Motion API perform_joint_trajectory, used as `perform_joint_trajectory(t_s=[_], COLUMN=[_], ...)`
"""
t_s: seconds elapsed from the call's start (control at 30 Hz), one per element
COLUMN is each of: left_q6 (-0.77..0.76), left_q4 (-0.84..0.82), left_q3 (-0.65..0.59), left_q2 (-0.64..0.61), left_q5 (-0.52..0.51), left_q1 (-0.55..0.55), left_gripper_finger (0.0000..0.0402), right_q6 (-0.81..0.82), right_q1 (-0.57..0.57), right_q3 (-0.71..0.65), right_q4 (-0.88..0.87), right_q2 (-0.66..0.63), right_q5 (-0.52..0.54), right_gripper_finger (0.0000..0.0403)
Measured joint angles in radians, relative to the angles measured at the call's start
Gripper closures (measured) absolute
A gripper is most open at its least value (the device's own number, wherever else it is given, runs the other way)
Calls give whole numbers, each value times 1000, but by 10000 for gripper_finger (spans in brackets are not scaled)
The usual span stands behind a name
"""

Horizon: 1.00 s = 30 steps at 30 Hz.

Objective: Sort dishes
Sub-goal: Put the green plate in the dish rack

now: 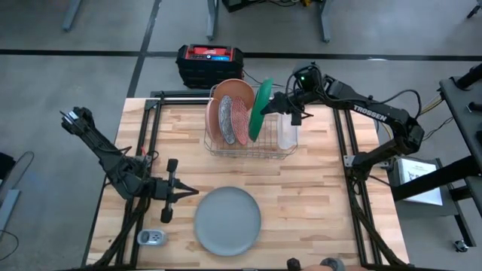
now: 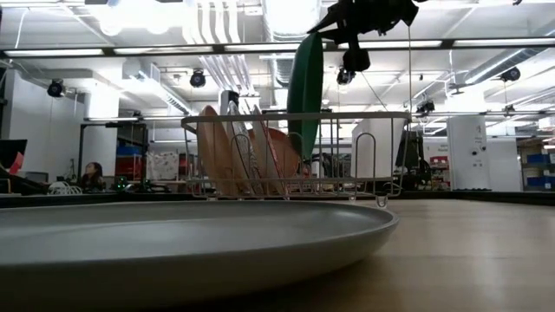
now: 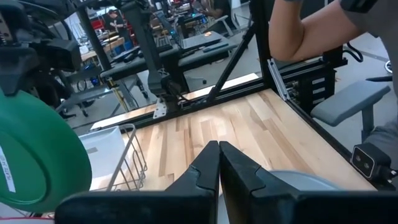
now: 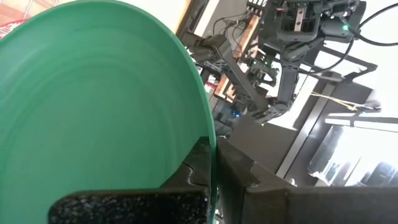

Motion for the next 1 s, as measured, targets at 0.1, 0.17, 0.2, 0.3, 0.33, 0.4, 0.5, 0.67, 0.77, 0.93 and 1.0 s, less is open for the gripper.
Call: perform_joint_trajectory(t_s=[0.1,0.17,0.2,0.3,0.33,0.4,0.5,0.67,0.77,0.93,1.0], left_q6=[3,3,3,5,10,23,46,55,55,55,54], left_q4=[6,12,14,24,27,40,54,58,58,59,60], left_q3=[0,0,0,0,0,0,0,0,0,0,0], left_q2=[12,18,21,24,25,27,29,30,30,31,31], left_q5=[0,0,0,0,0,1,0,1,0,1,1], left_q1=[0,0,0,0,0,0,0,0,0,0,0], left_gripper_finger=[402,401,401,401,401,401,401,401,401,401,401], right_q6=[-2,-2,-4,-8,-10,-39,-74,-80,-88,-116,-123], right_q1=[1,2,2,2,2,2,2,2,0,0,0], right_q3=[-8,-11,-12,-15,-16,-18,-24,-30,-30,-31,-31], right_q4=[-1,0,1,3,3,7,7,10,17,44,43], right_q2=[0,0,0,0,0,-1,-1,13,43,91,111], right_q5=[0,0,0,0,0,0,0,-10,-18,-20,-18], right_gripper_finger=[403,403,403,403,403,403,403,403,403,403,403])
